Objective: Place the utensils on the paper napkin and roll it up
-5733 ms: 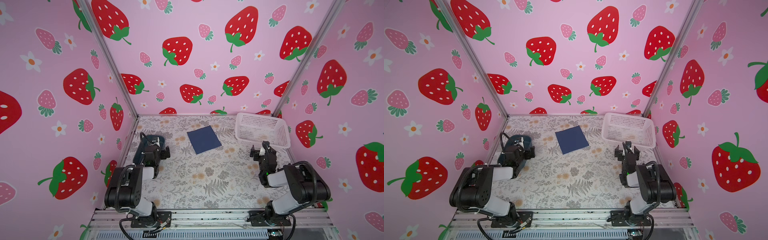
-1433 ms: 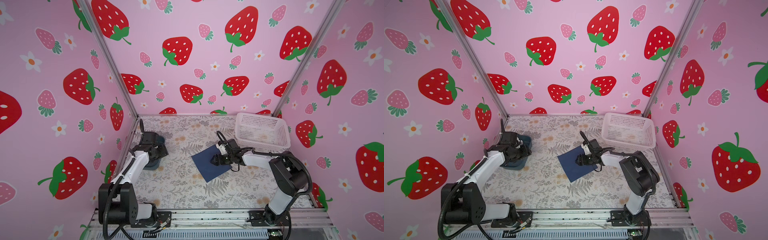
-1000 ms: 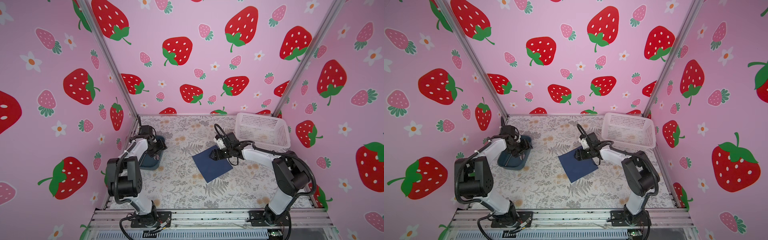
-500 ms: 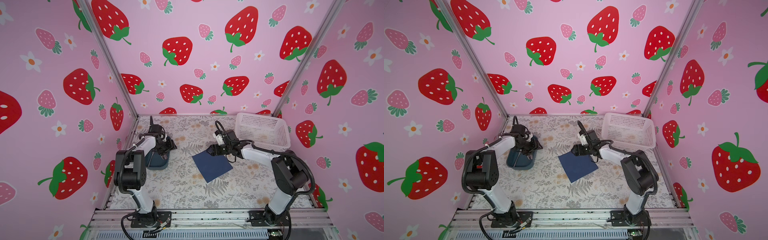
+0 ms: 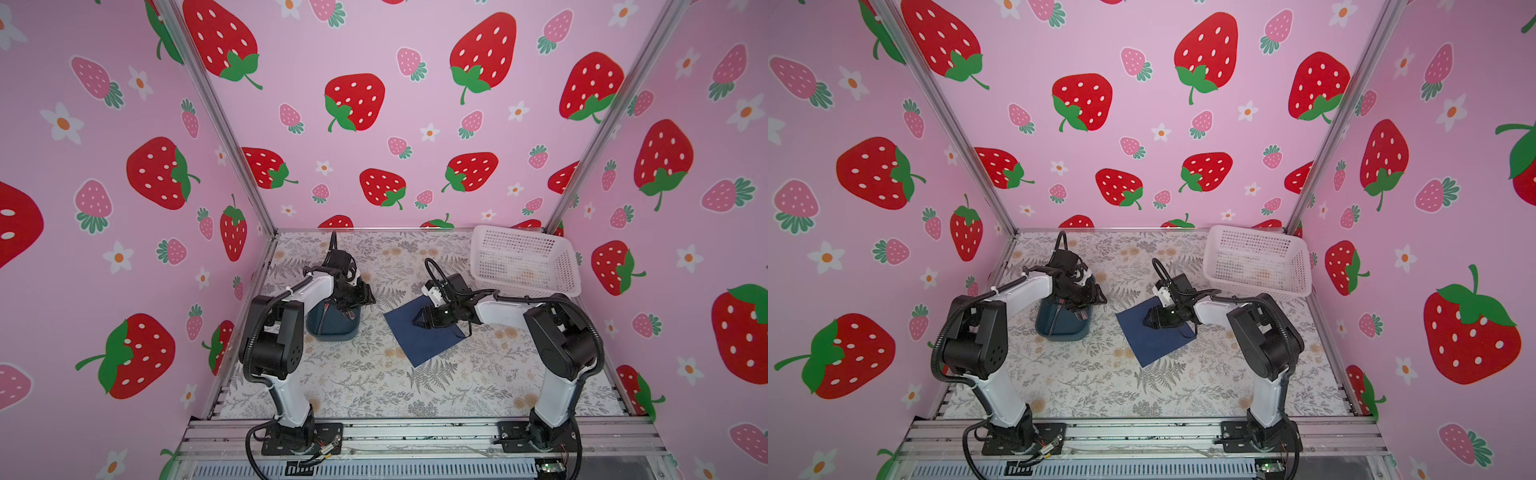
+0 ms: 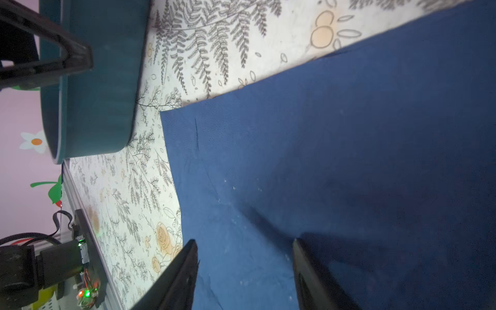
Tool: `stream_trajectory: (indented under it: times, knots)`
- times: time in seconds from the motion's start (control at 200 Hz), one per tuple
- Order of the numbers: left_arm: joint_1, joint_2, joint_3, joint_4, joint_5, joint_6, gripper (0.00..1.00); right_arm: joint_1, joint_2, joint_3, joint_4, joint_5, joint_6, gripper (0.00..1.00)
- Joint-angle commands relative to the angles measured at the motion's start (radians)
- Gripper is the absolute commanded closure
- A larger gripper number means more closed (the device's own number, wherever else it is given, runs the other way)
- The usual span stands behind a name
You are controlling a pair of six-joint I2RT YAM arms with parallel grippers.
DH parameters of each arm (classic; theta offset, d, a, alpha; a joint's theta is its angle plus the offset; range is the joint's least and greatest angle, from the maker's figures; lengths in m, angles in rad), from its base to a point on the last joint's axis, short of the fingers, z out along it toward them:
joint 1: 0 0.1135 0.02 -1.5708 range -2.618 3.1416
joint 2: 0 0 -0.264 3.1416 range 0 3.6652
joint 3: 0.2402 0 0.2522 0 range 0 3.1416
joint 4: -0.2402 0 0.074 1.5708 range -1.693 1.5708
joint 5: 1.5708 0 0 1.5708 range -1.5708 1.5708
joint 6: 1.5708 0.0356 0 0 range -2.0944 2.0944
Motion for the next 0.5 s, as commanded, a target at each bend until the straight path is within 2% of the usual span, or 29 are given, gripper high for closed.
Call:
stream_trajectory:
  times: [0.0, 0.215, 0.285, 0.495]
  knots:
    - [-0.011, -0.081, 0.007, 0.007, -0.032, -0.003, 0.35, 0.015, -0.027, -0.078, -0.064, -0.029, -0.039, 0.42]
    - [-0.003, -0.182, -0.013, -0.025, -0.176, 0.014, 0.31, 0.017, -0.025, -0.092, -0.162, -0.014, -0.189, 0.42]
    - [0.006, -0.212, -0.031, -0.023, -0.247, -0.002, 0.30, 0.017, -0.015, -0.063, -0.167, -0.048, -0.211, 0.42]
    - [0.067, -0.263, -0.076, -0.020, -0.247, -0.012, 0.30, 0.019, 0.032, 0.020, -0.197, -0.043, -0.239, 0.40]
